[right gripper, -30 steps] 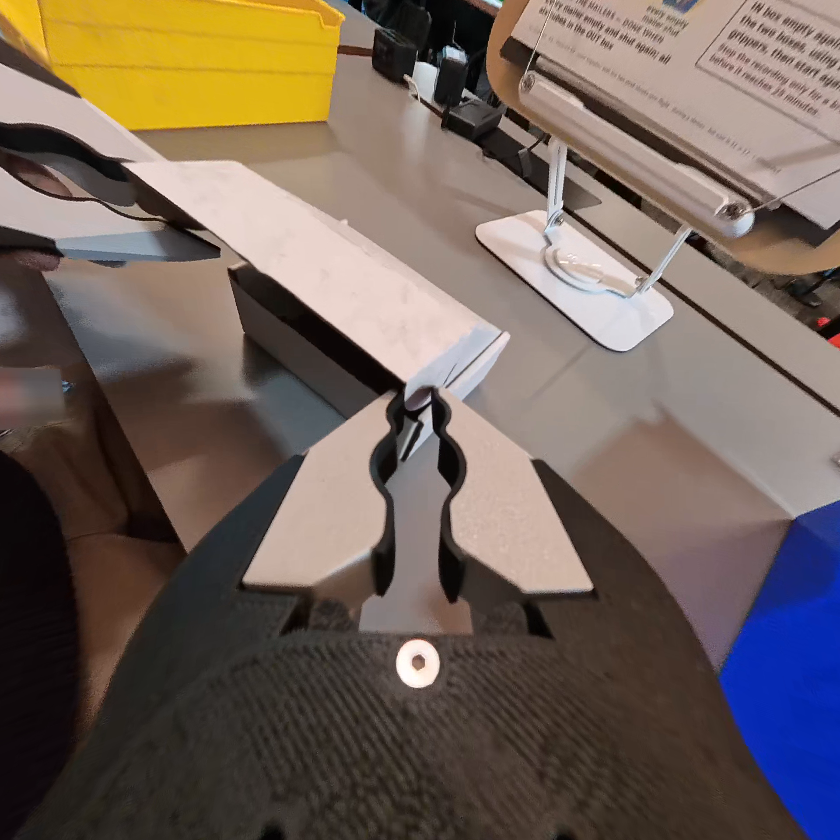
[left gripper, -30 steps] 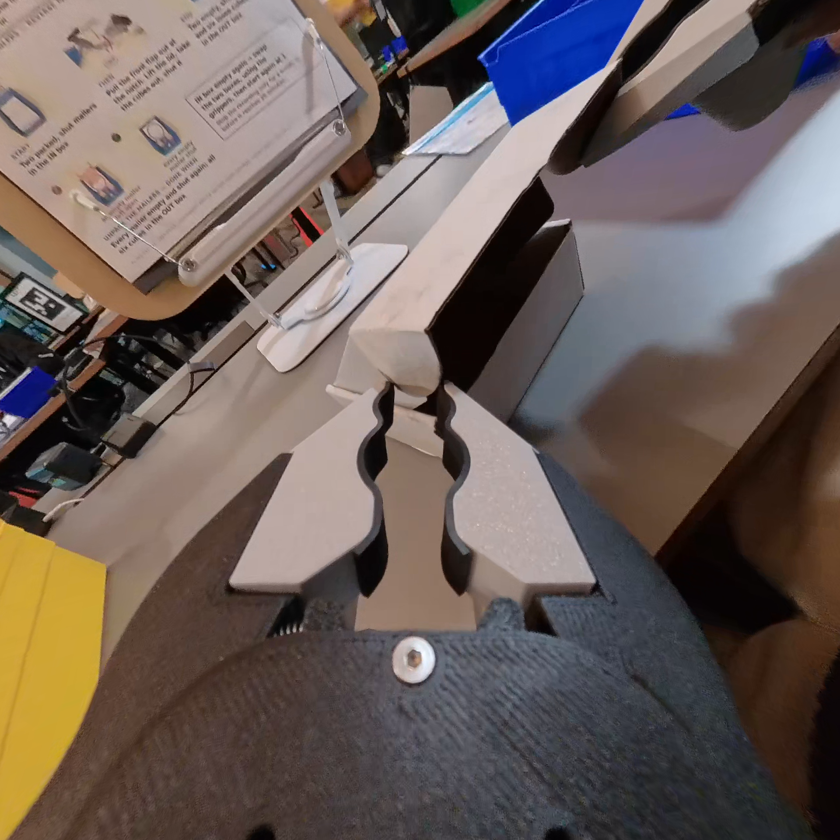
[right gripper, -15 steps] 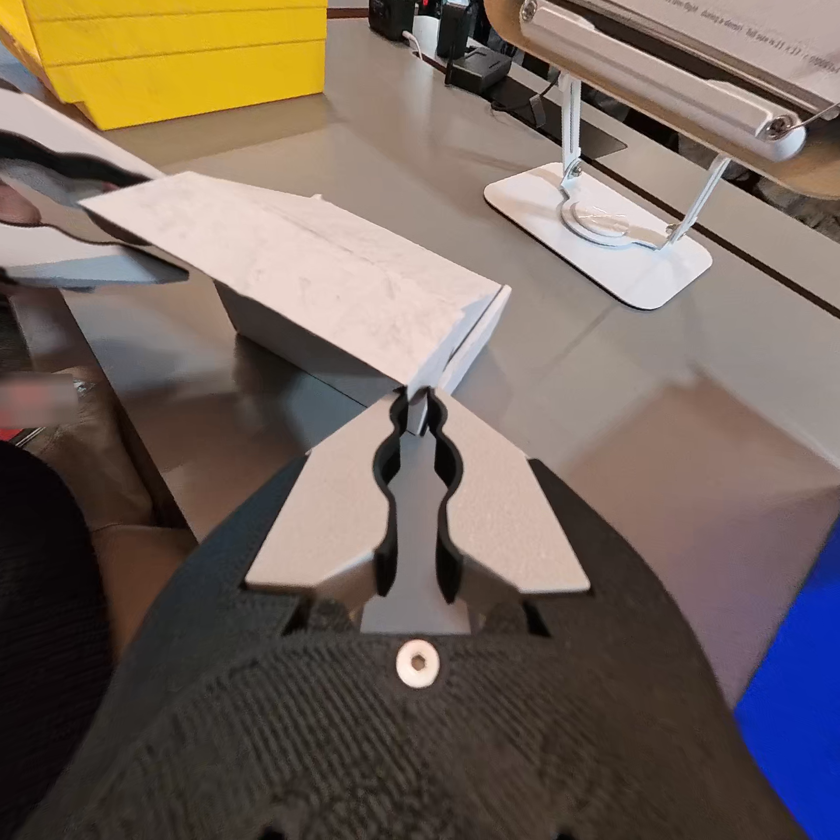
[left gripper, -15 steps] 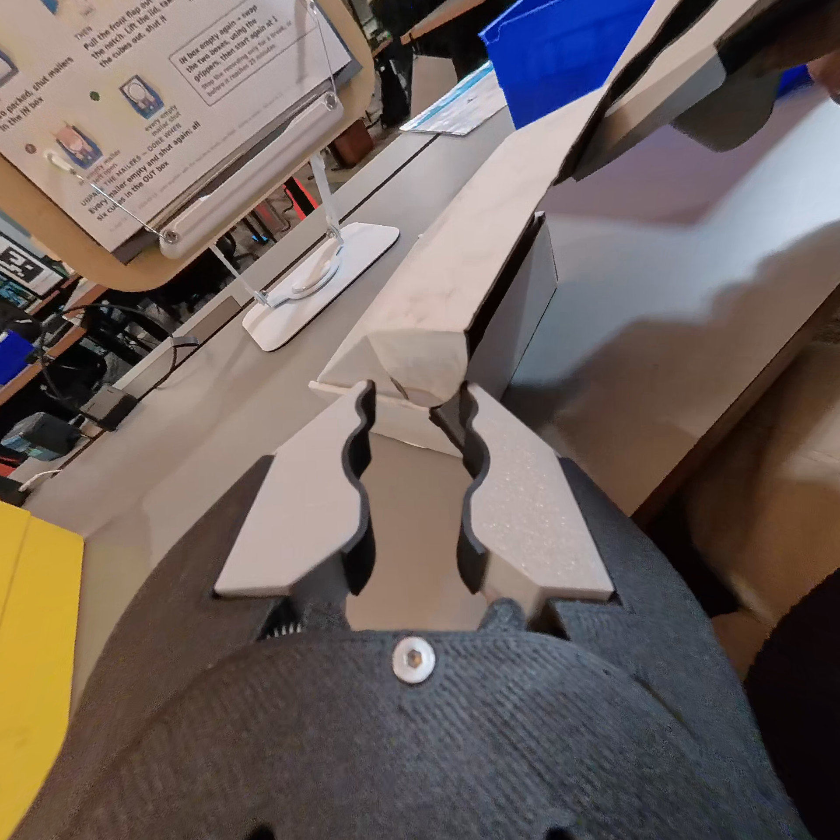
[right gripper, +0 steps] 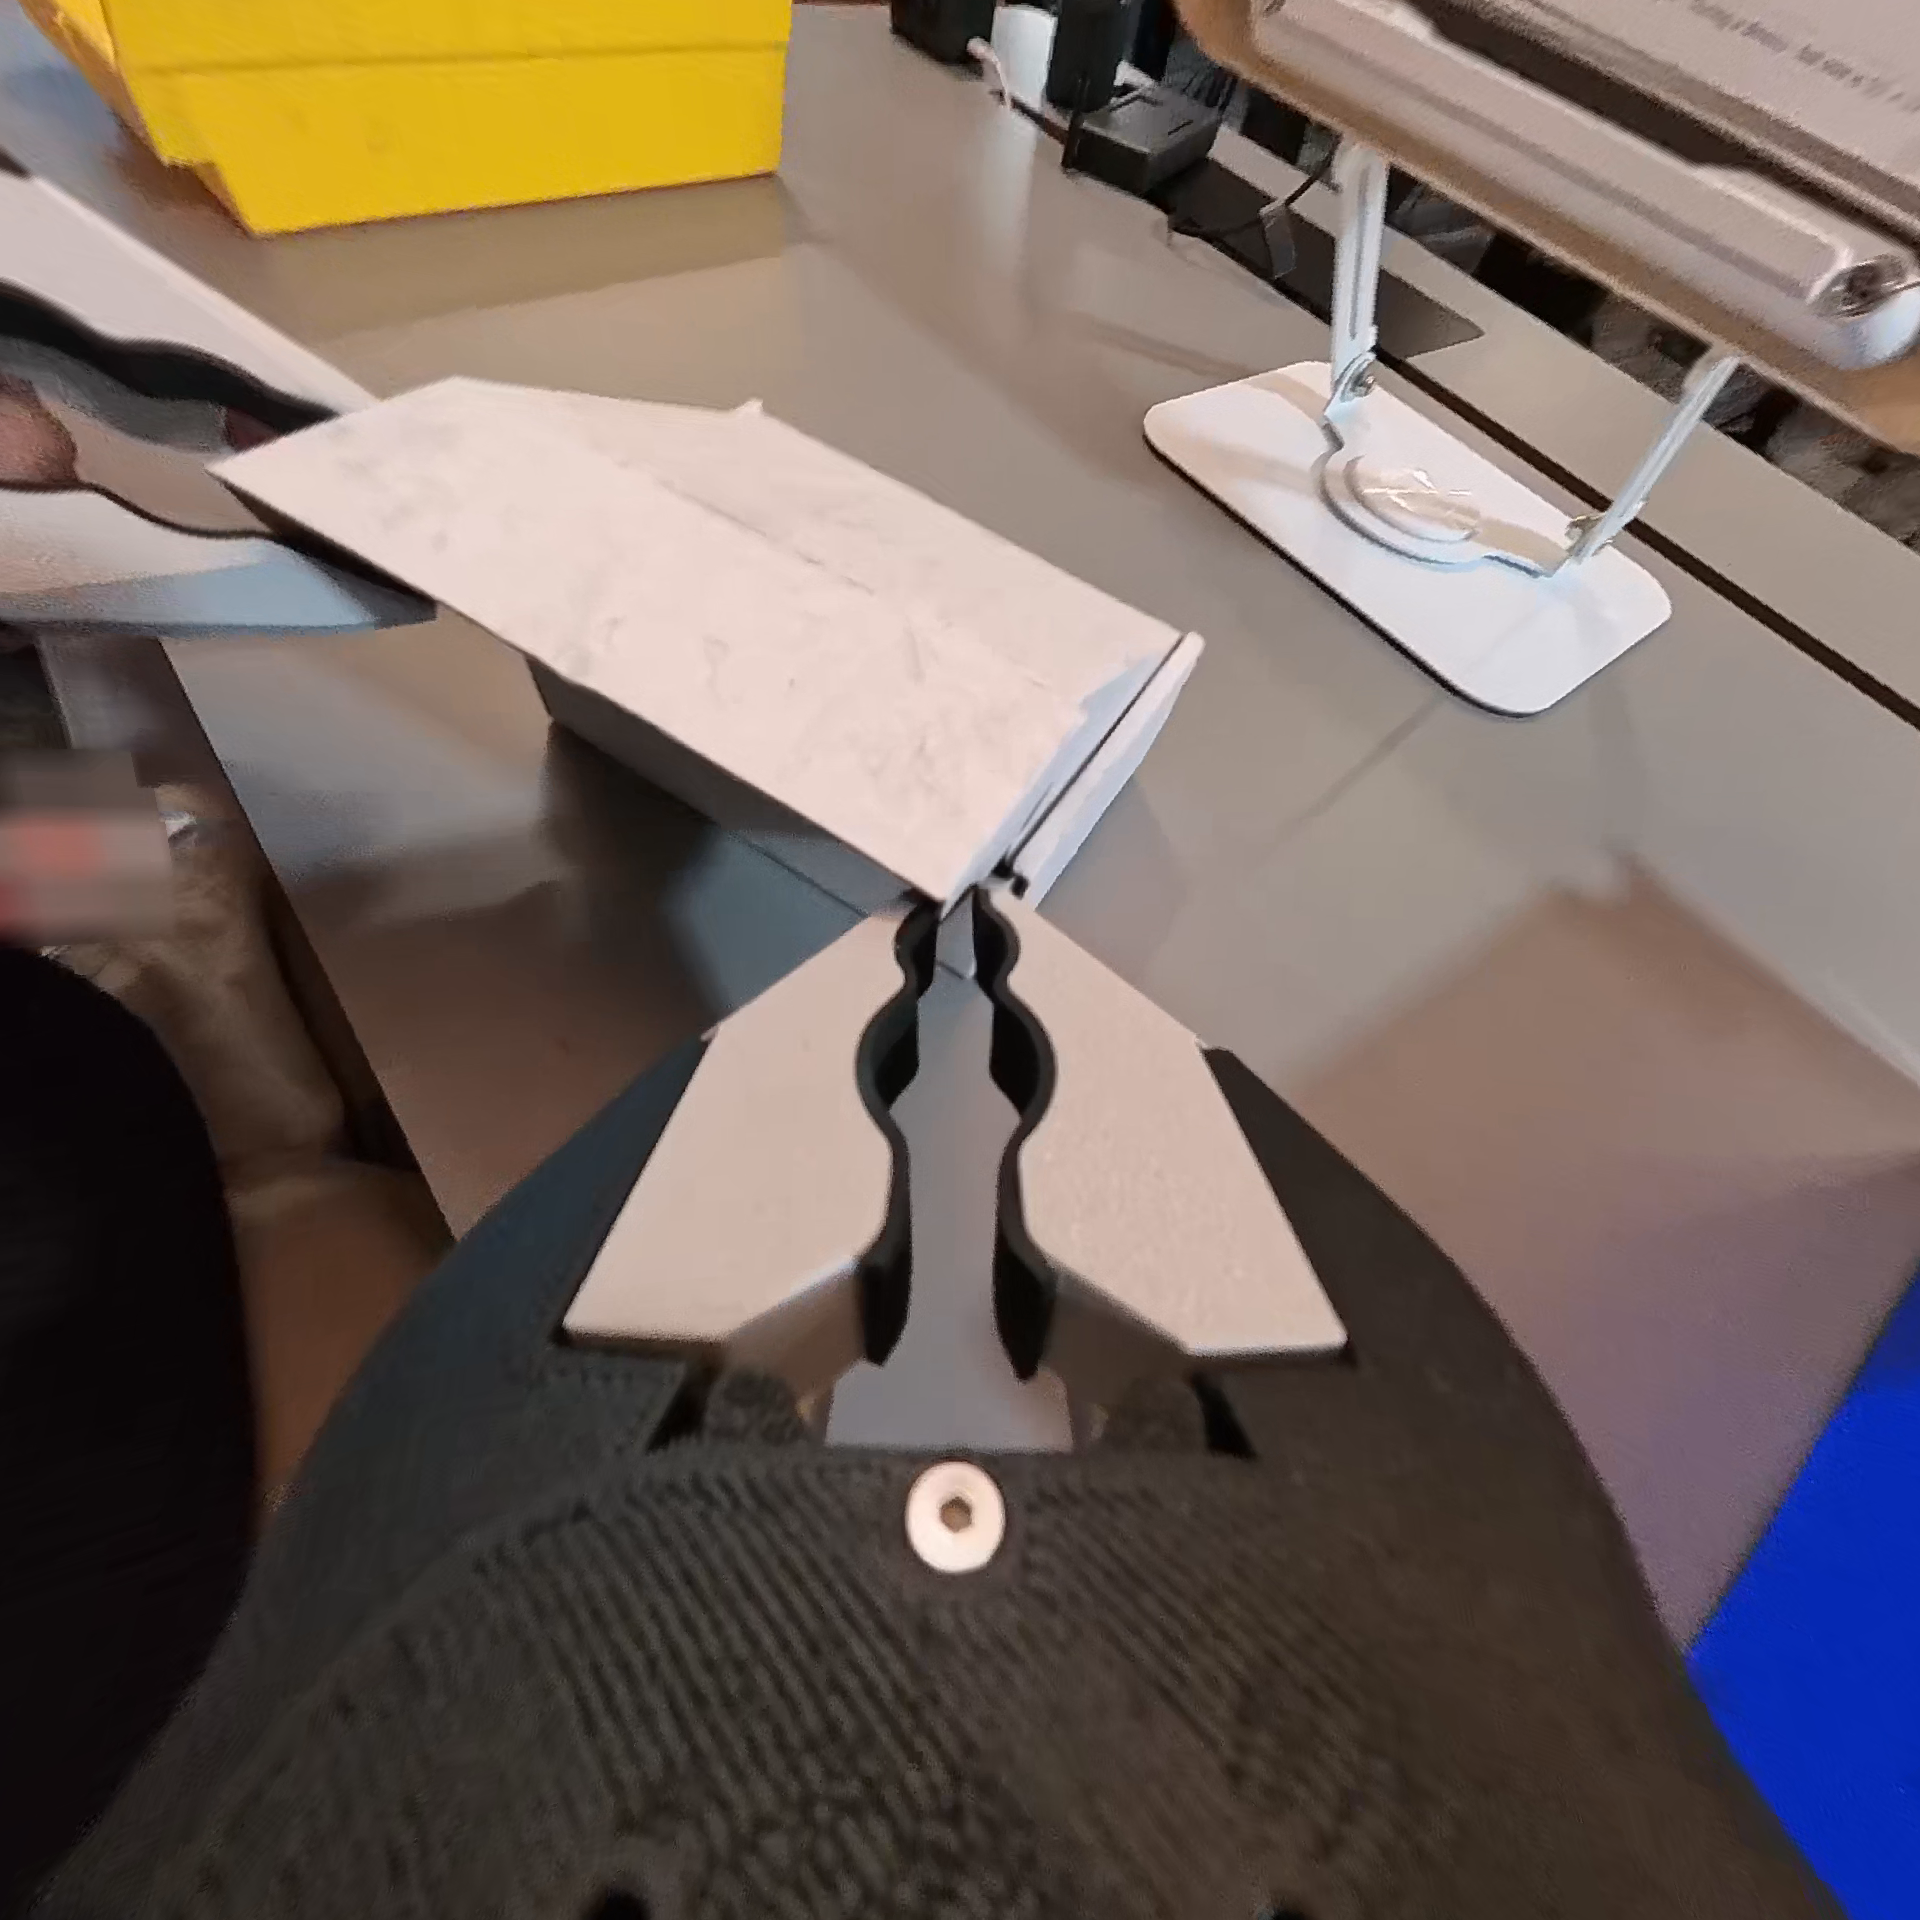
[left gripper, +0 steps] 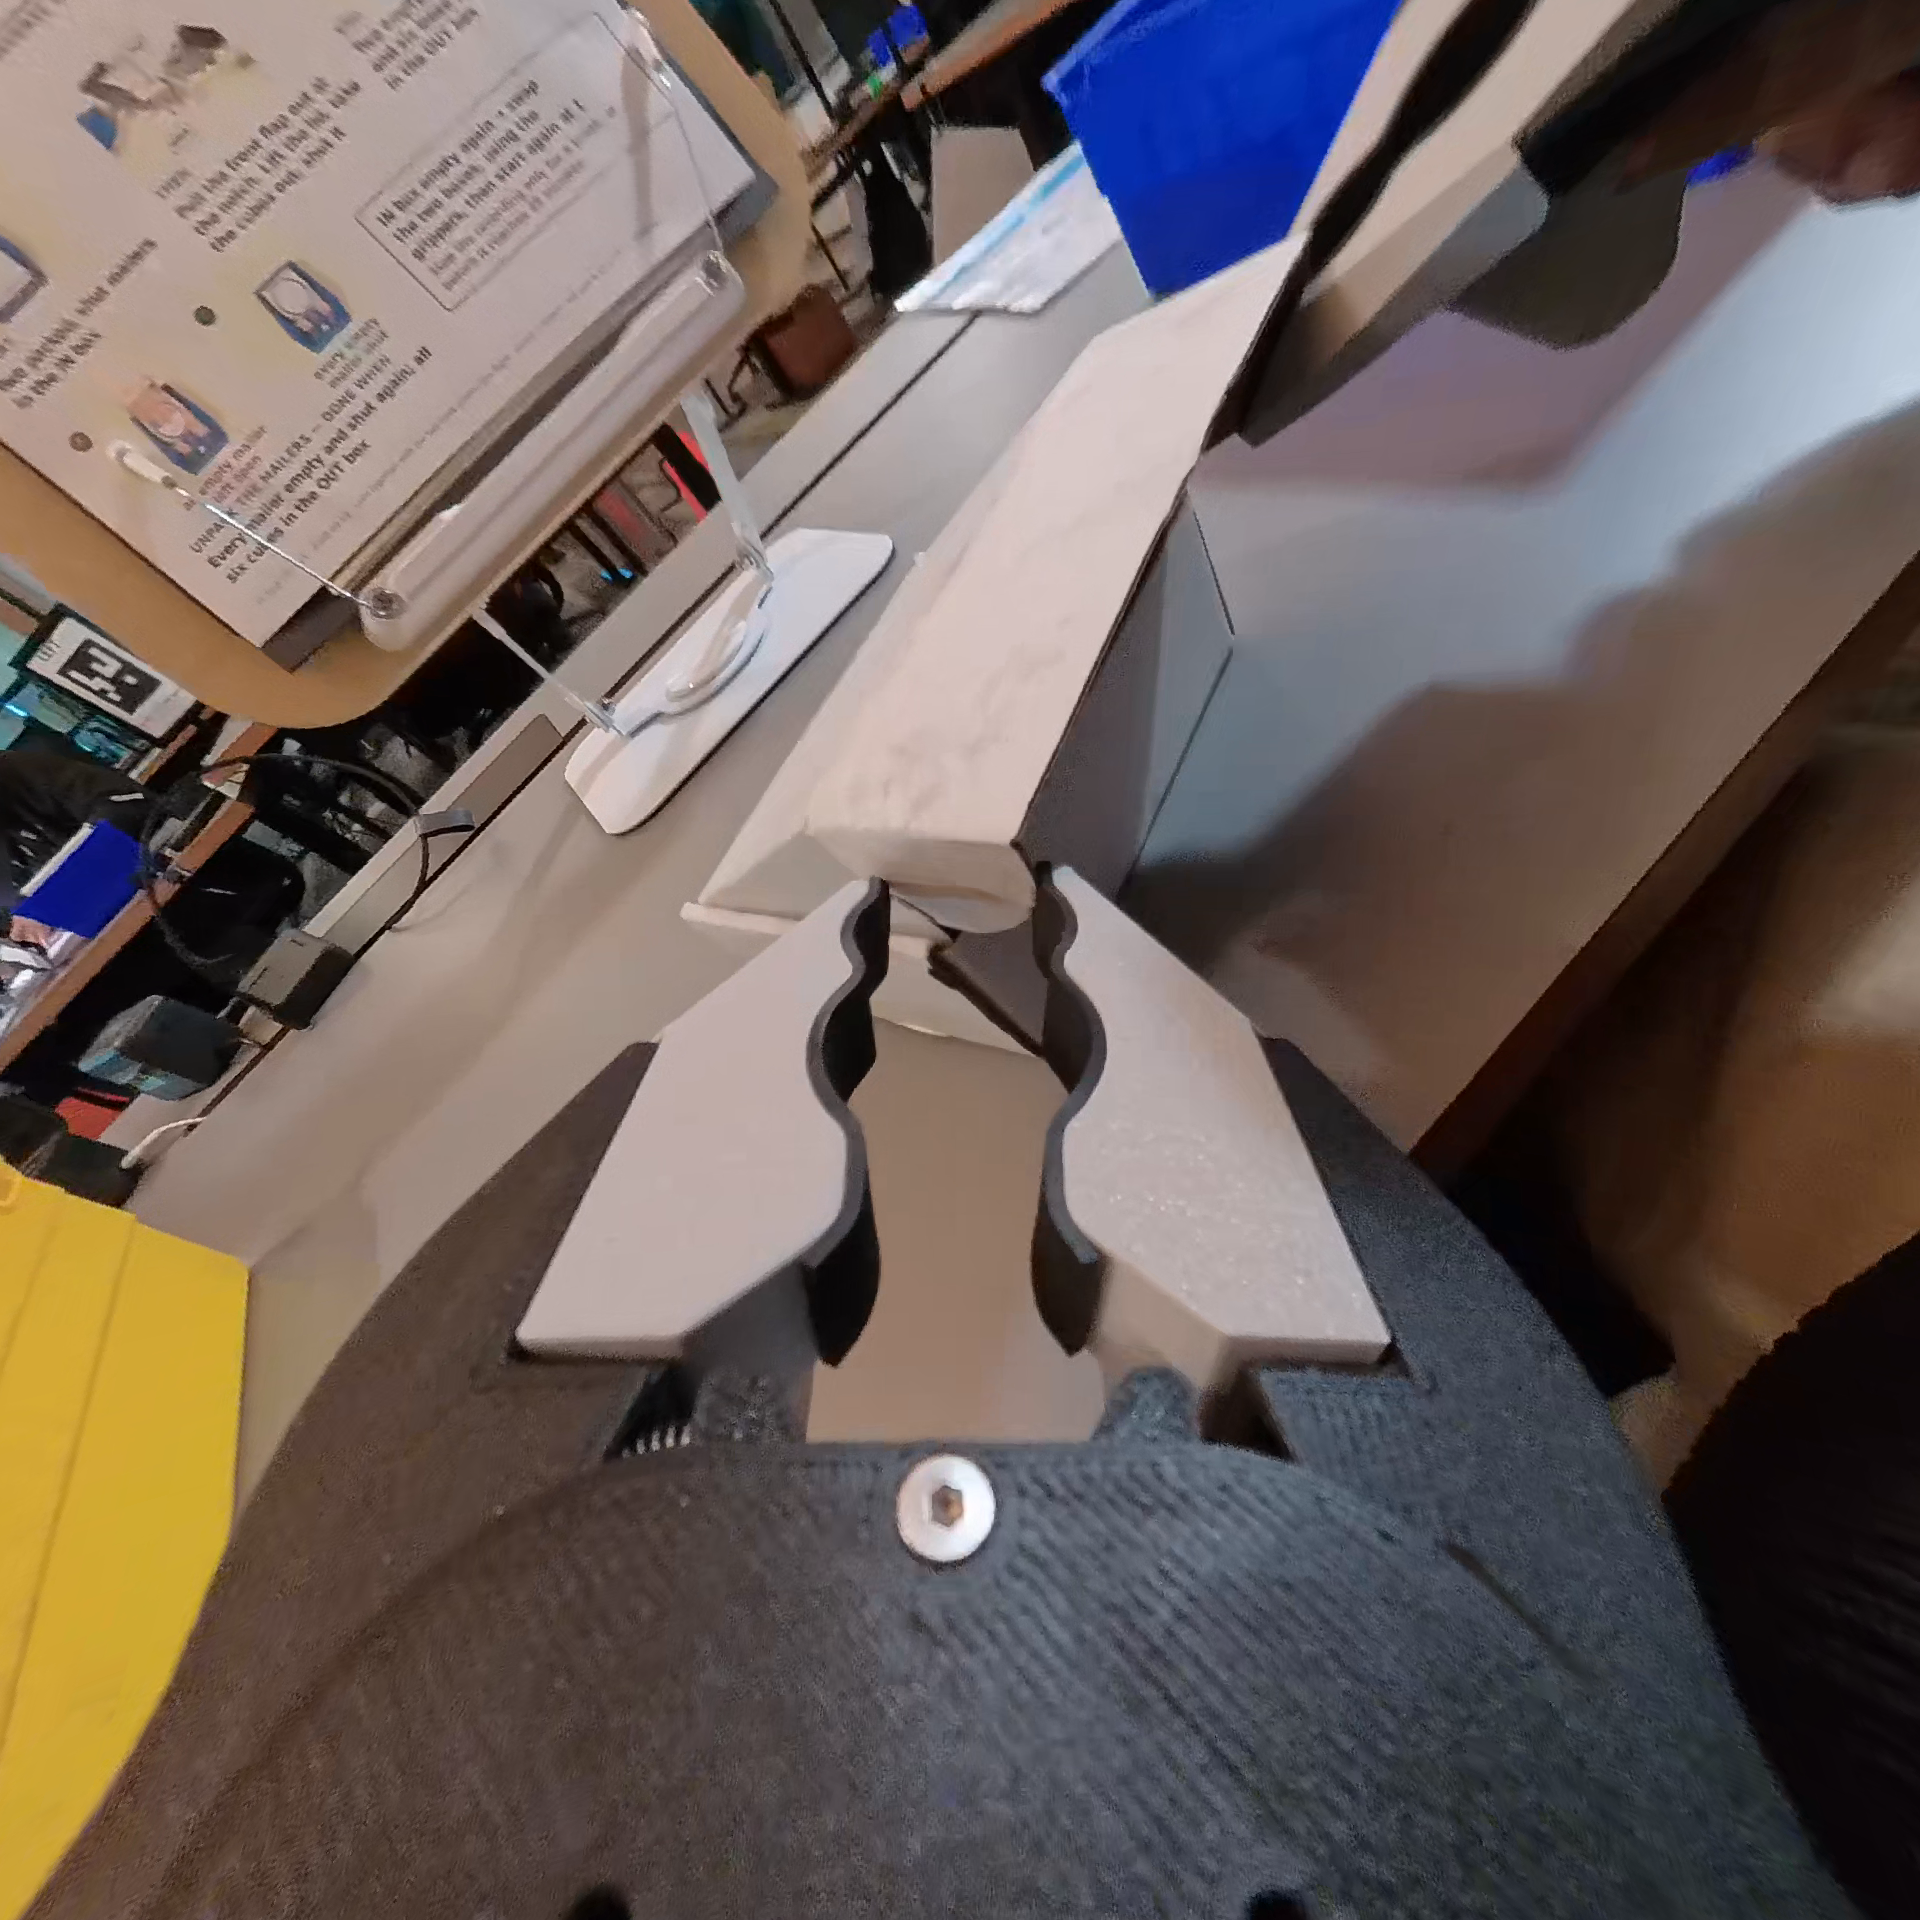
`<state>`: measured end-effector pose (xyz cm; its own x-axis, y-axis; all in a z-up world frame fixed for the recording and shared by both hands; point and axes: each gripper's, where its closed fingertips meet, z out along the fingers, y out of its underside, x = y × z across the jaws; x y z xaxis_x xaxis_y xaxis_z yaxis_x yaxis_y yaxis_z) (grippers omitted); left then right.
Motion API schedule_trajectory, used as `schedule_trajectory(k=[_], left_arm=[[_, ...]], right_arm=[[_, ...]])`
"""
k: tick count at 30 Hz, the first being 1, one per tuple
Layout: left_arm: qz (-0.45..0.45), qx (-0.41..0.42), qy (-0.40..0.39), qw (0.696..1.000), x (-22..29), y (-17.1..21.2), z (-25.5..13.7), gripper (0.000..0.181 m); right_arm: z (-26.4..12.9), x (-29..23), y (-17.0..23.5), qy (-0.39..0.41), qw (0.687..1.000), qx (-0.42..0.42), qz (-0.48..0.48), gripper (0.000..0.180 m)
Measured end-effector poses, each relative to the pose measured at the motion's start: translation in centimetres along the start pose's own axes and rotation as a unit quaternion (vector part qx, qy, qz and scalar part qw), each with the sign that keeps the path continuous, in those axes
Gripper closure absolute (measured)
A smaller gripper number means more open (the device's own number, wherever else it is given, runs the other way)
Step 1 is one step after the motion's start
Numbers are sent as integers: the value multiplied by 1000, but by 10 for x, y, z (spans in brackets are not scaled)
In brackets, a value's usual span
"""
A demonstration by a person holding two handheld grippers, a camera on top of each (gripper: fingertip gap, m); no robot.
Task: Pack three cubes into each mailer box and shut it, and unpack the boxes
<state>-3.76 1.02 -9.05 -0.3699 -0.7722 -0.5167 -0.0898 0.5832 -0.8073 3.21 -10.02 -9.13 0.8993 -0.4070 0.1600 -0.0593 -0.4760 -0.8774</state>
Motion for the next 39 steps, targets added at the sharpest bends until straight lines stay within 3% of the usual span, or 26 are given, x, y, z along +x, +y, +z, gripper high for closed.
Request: schedule_trajectory(k=[9, 17, 21, 24, 32, 36, 39], left_arm=[[7, -37, 17, 999, 6, 16, 6, 168], [18, -47, 12, 999, 6, 19, 6, 168], [15, -46, 12, 999, 2, 21, 4, 168], [13, -44, 15, 999, 1, 21, 2, 167], [35, -53, 8, 998, -1, 20, -2, 155], [38, -62, -26, 997, -8, 18, -5, 135], [39, -31, -20, 999, -1, 12, -10, 136]], right_arm=[[8, -5, 13, -16, 999, -33, -13, 172], [10, -3, 16, -11, 999, -39, -18, 171], [13, -5, 19, -18, 999, -44, -18, 148], [11, -6, 14, -27, 999, -29, -7, 143], [-1, 3, -2, -1, 1000, 13, -26, 147], [-3, 0, -6, 25, 997, 6, -75, 158], [-4, -3, -4, 66, 988, -22, -136, 163]])
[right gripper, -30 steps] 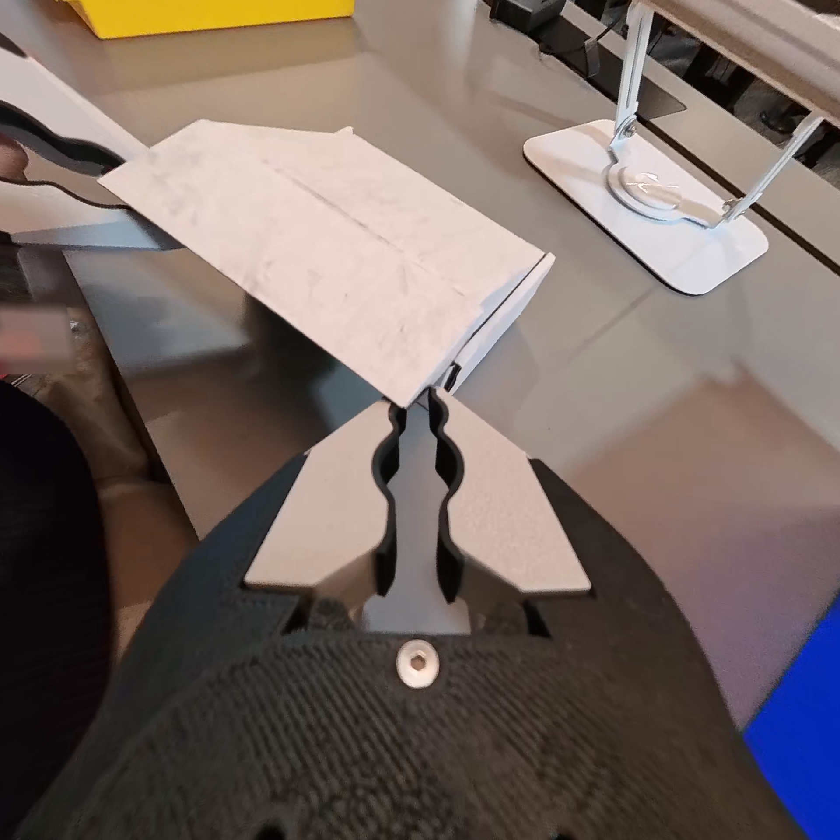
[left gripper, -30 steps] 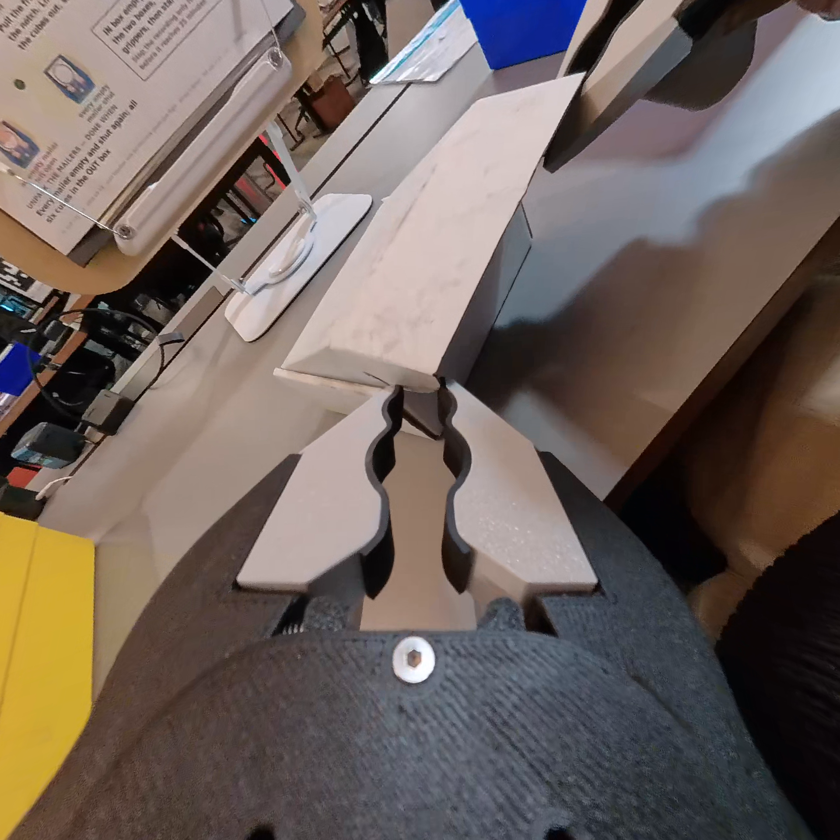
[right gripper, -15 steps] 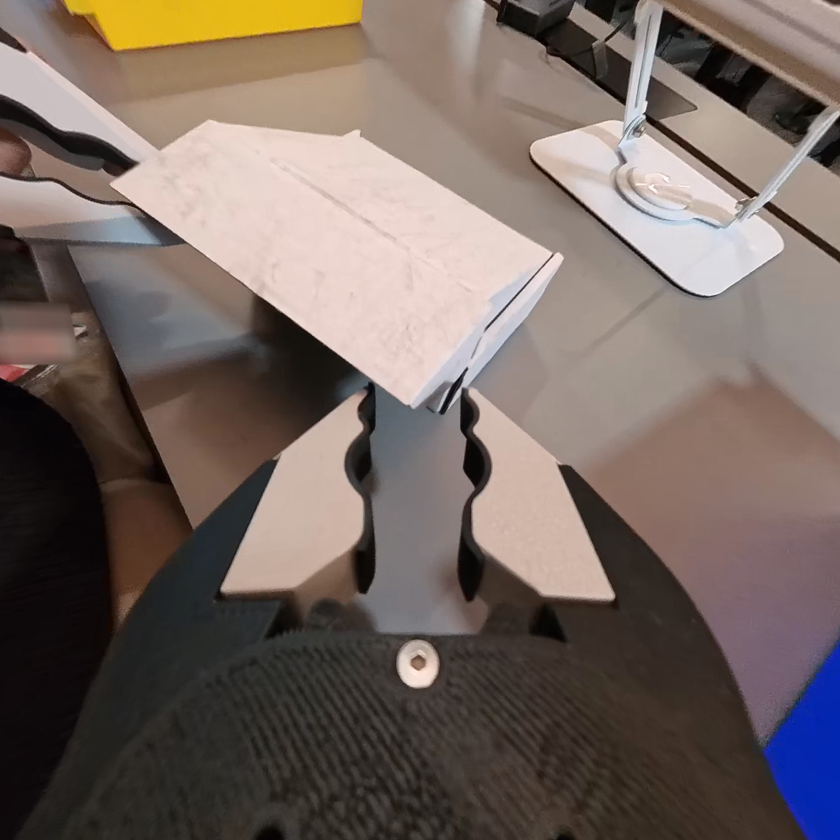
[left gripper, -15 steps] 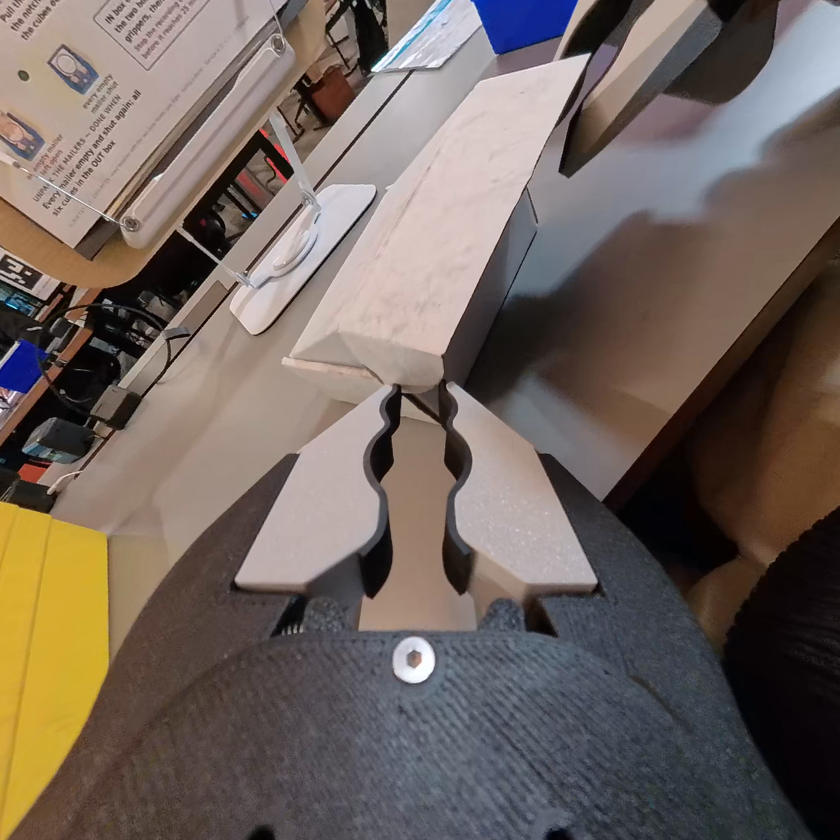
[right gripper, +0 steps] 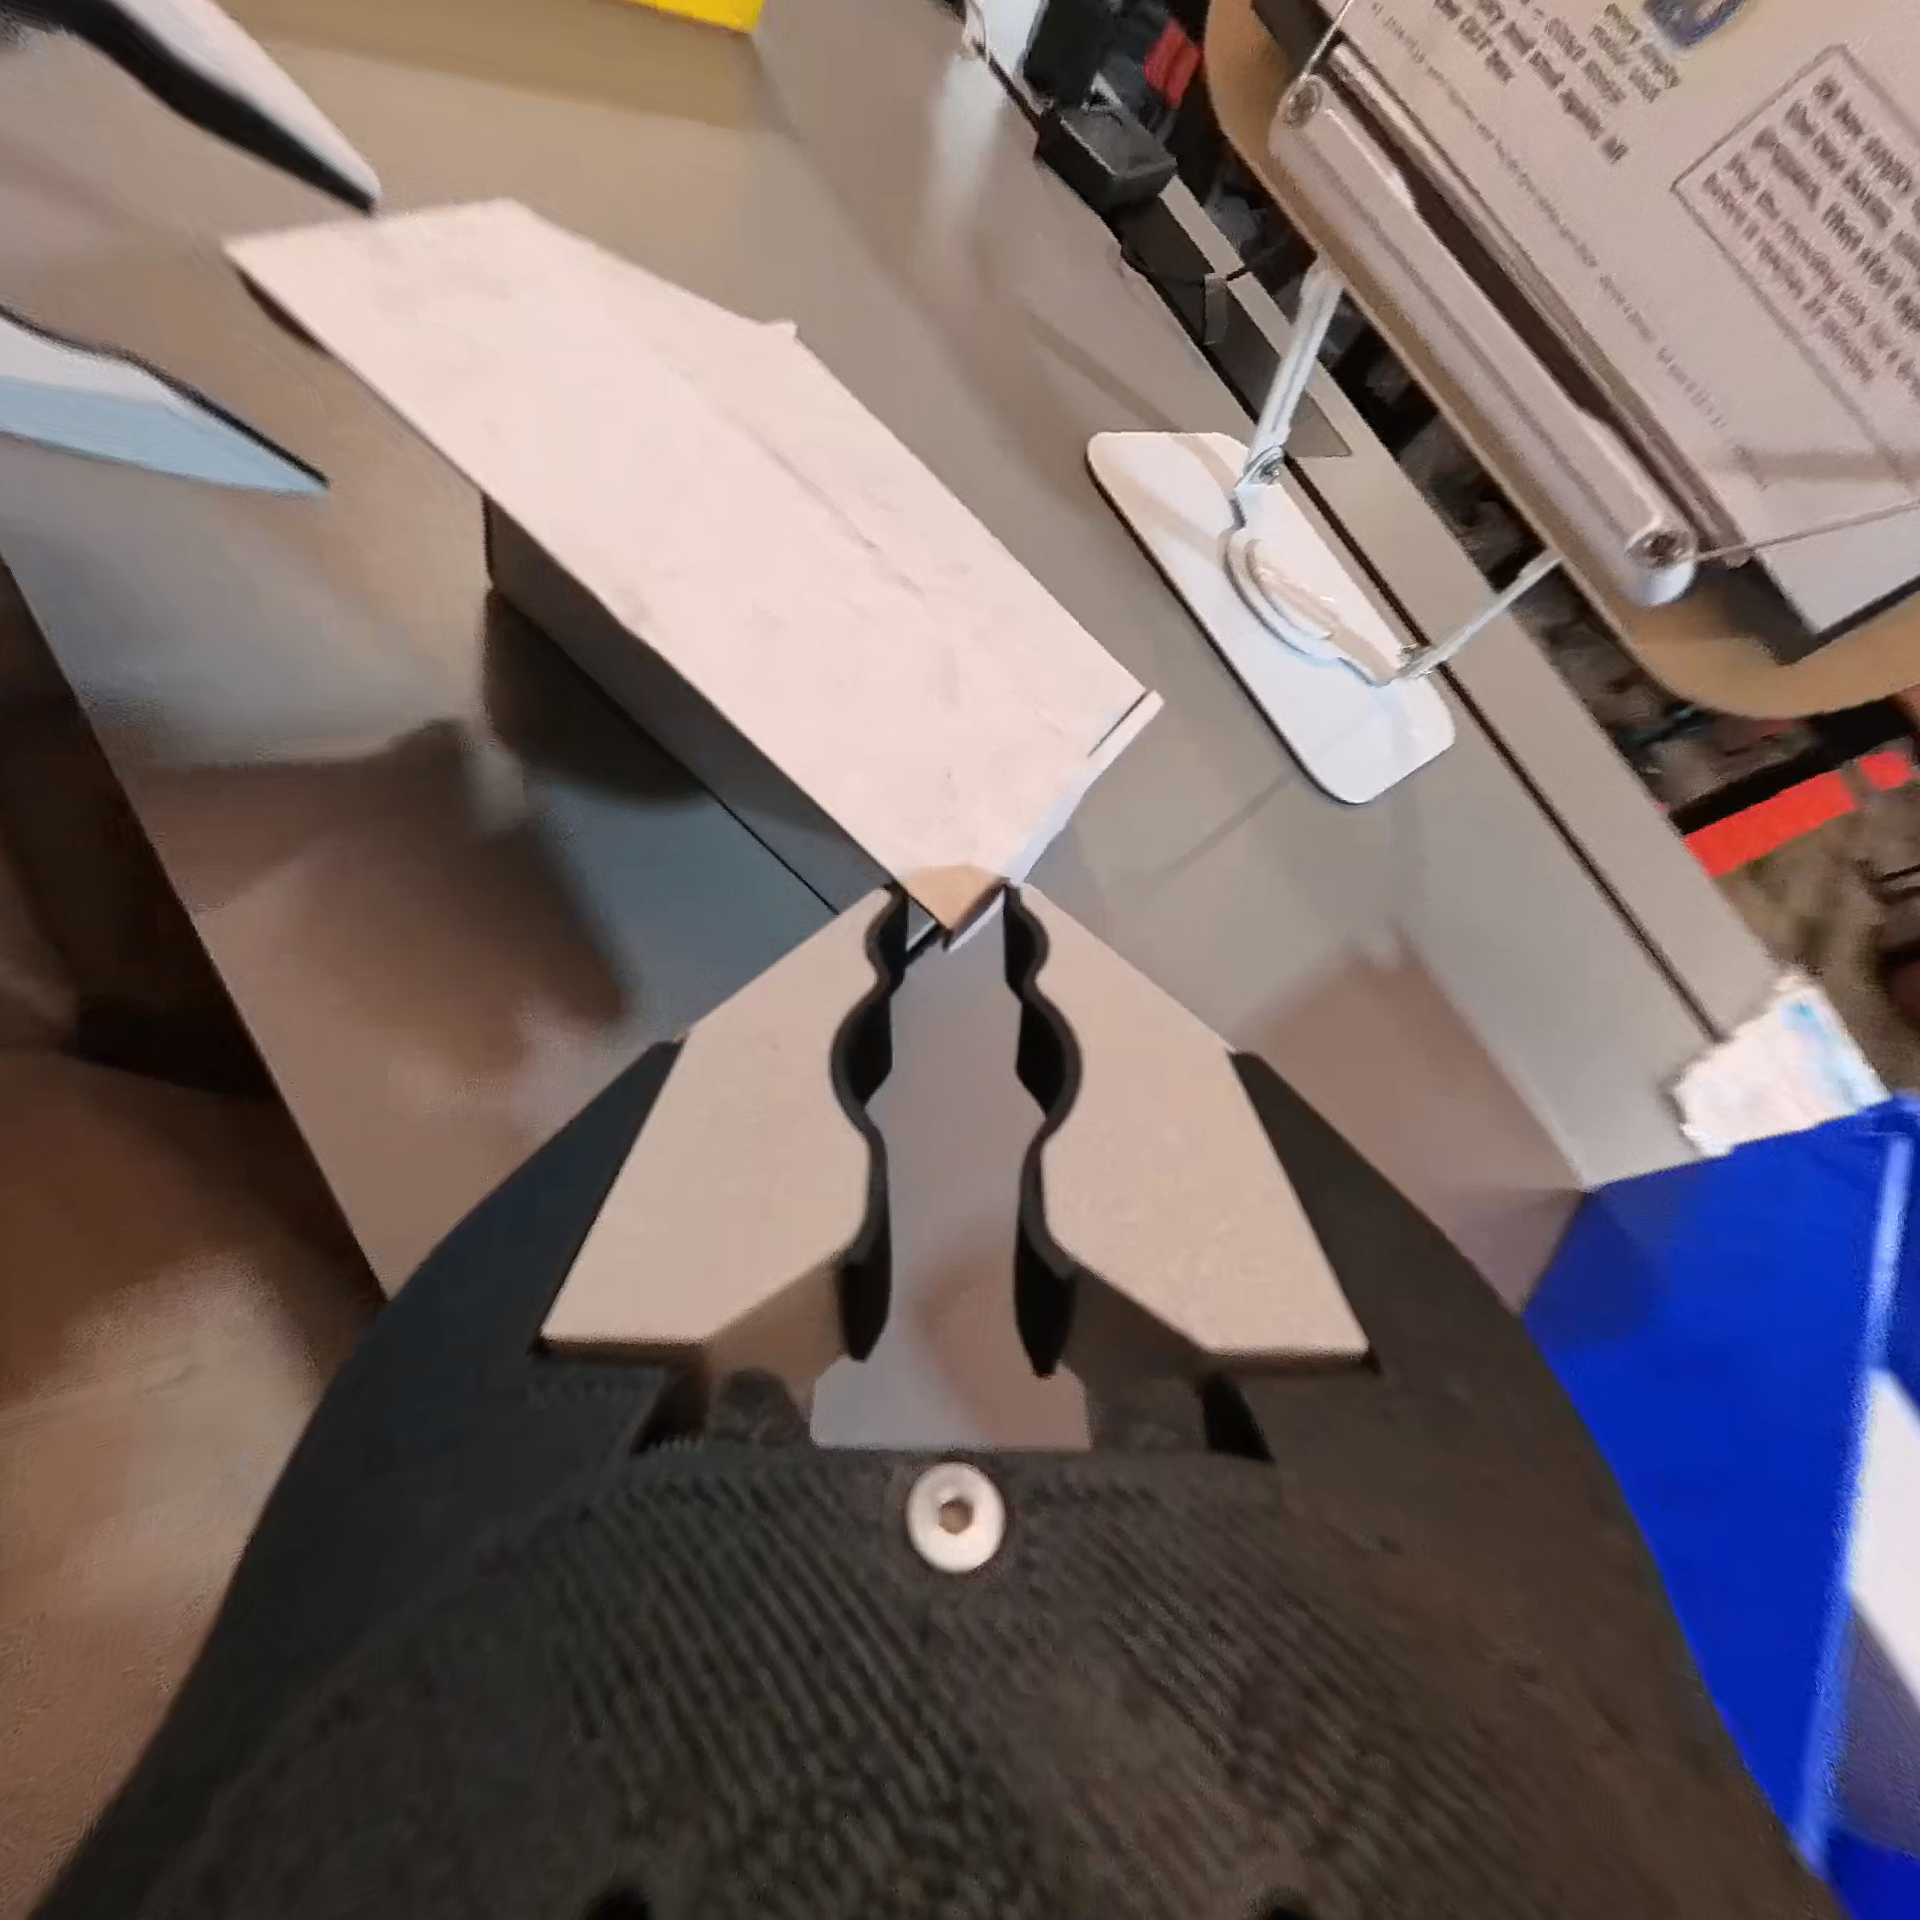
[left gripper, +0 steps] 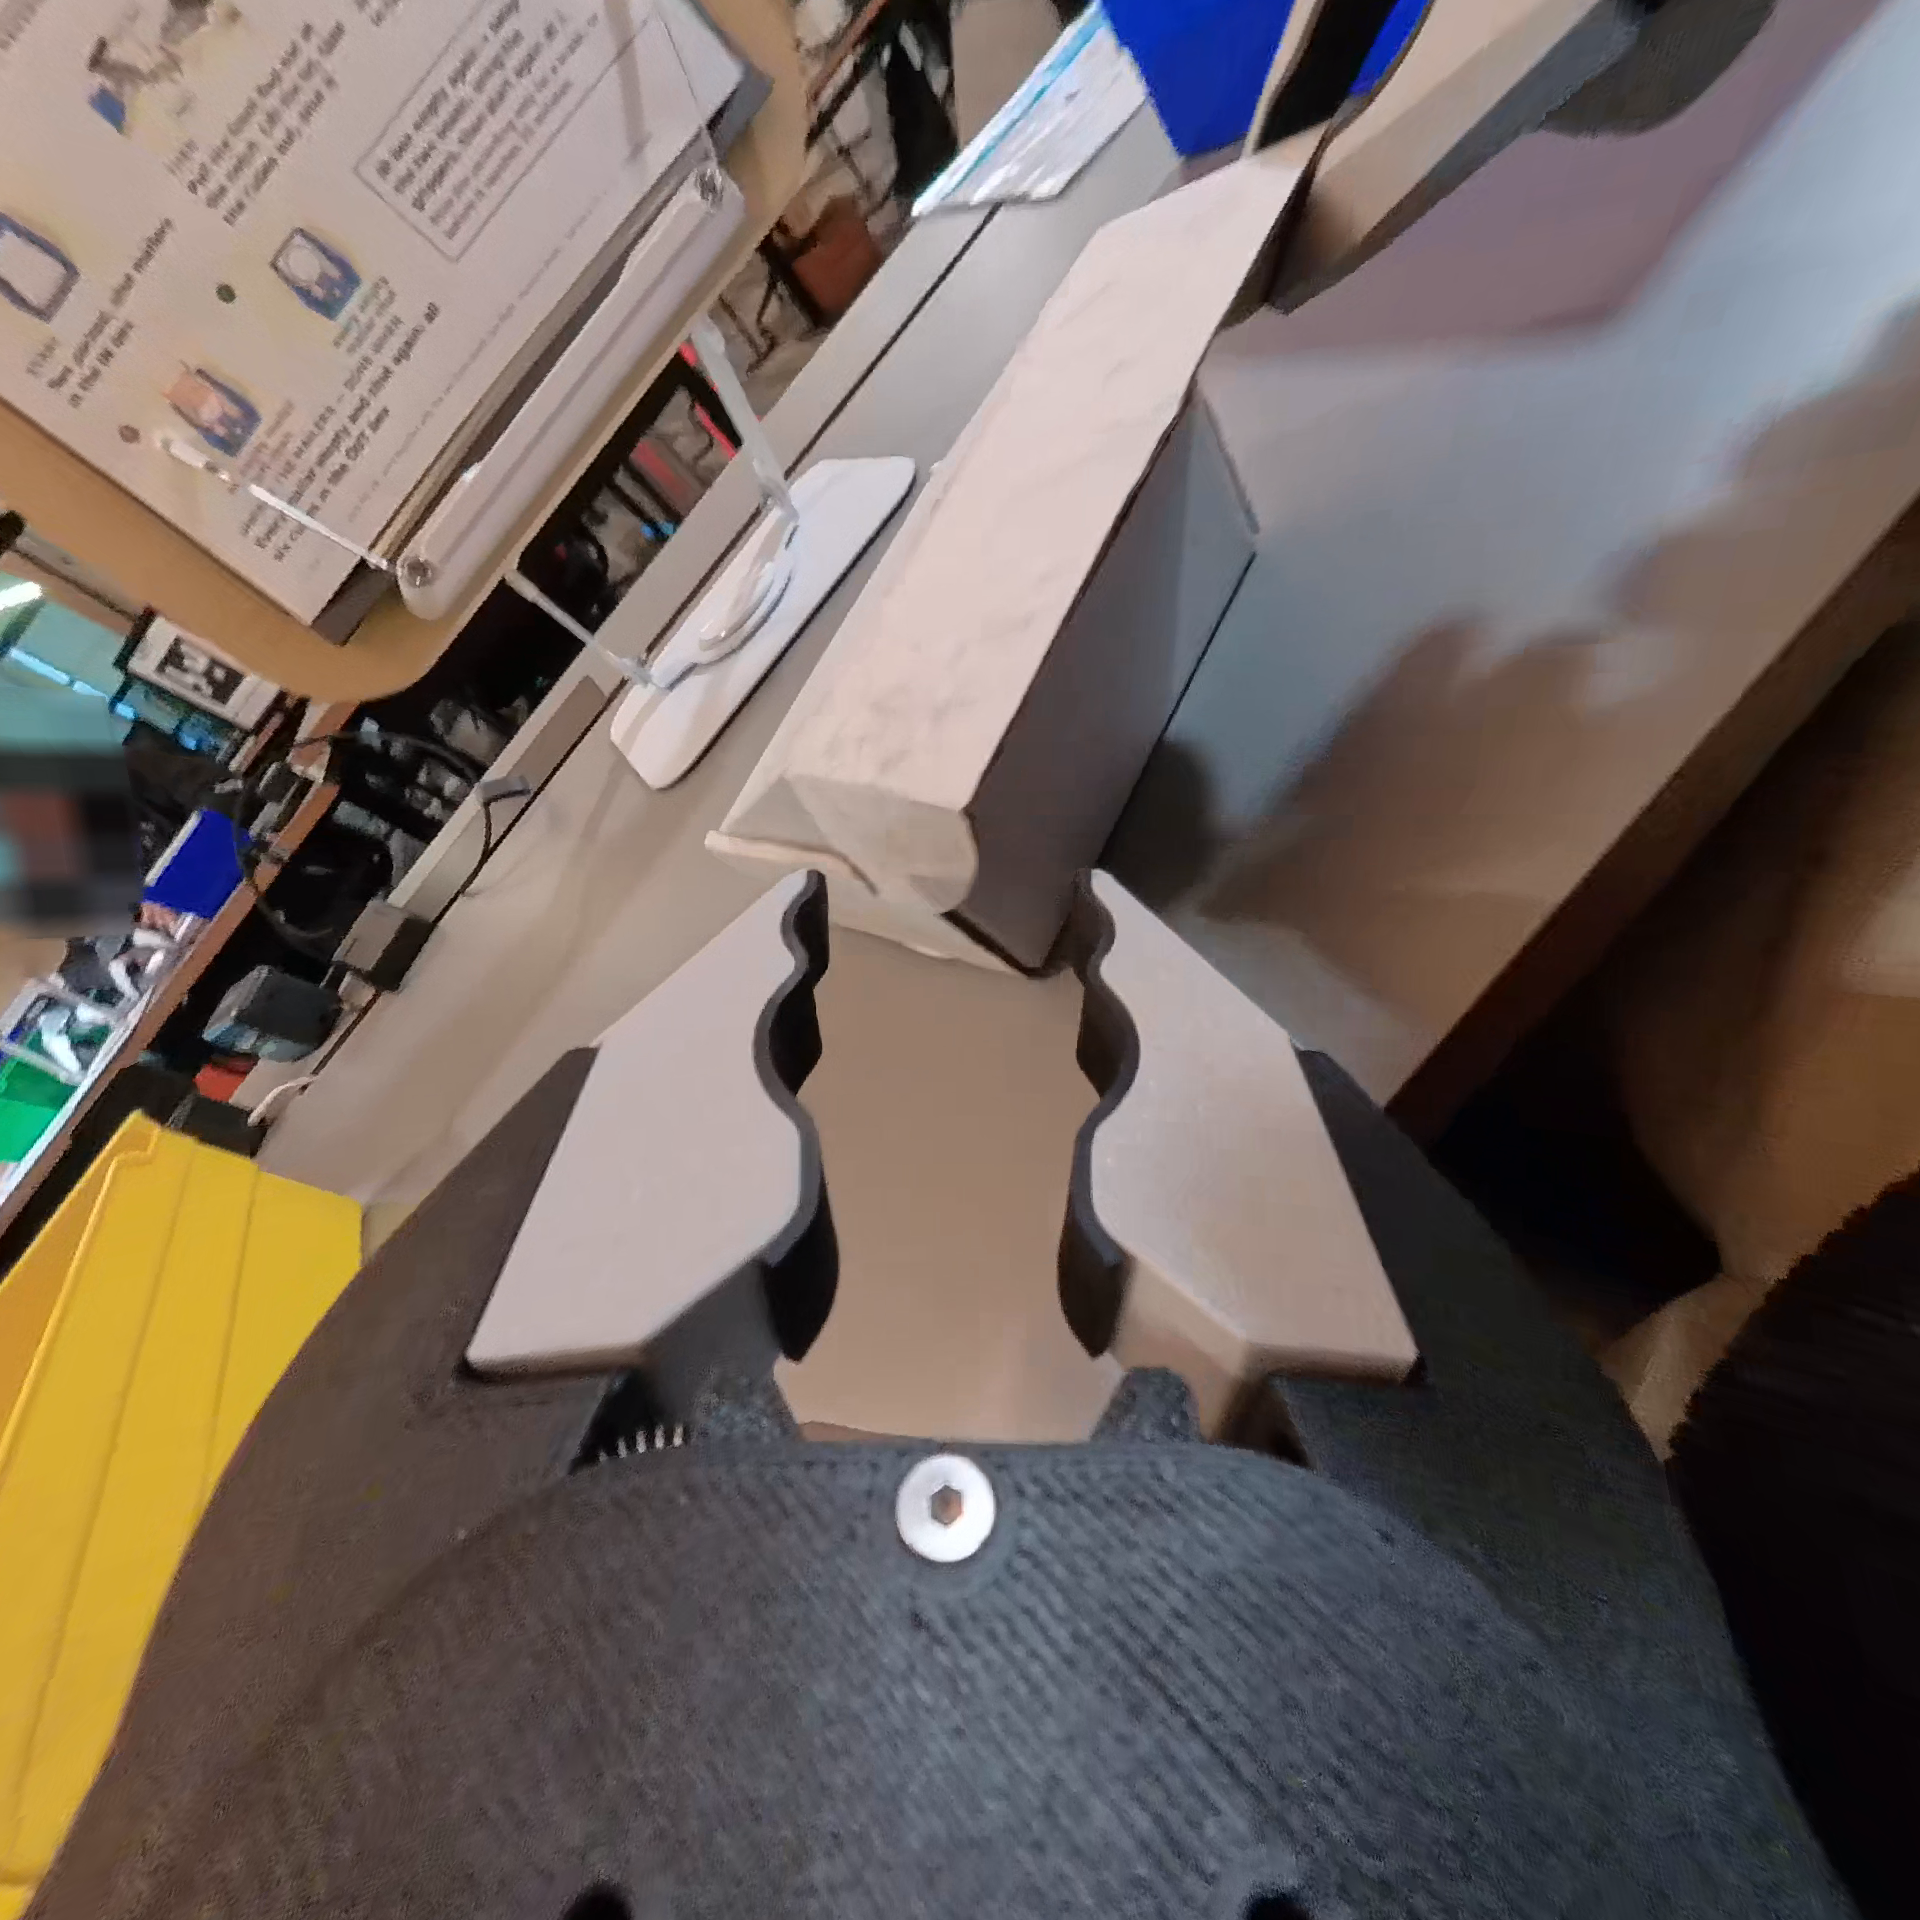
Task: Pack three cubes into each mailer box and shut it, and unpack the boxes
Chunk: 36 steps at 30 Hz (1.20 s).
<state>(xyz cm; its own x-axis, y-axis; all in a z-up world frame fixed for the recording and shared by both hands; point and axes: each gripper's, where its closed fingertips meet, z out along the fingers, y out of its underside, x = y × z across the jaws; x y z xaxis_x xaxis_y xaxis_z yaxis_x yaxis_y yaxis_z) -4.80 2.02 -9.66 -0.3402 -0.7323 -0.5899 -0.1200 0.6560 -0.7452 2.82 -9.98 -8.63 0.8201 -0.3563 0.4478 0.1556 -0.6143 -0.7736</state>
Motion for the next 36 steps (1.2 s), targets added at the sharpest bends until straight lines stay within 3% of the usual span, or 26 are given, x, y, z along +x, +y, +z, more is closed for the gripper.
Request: schedule_trajectory(k=[3, 7, 12, 16, 27, 33, 36], left_arm=[[10, 30, -14, 999, 0, -9, -1, 140], [-14, 3, -39, 999, -12, 2, 8, 152], [-64, 8, -20, 998, -16, 3, 10, 158], [-53, 1, -14, 998, -11, 5, 13, 159], [-53, -23, 16, 998, -1, 18, 15, 162], [-49, -27, 17, 998, -1, 21, 14, 159], [-52, -31, 18, 998, -1, 23, 14, 157]], right_arm=[[0, -10, -2, 21, 997, -24, -65, 164], [2, -19, -1, 15, 996, -37, -85, 166], [3, -24, 2, -42, 999, -15, 1, 165], [5, -24, 8, -73, 995, -19, 60, 165], [14, -31, 21, -114, 985, -38, 123, 164], [10, -37, 15, -192, 954, -9, 231, 148], [7, -30, 9, -199, 945, 17, 259, 149]])
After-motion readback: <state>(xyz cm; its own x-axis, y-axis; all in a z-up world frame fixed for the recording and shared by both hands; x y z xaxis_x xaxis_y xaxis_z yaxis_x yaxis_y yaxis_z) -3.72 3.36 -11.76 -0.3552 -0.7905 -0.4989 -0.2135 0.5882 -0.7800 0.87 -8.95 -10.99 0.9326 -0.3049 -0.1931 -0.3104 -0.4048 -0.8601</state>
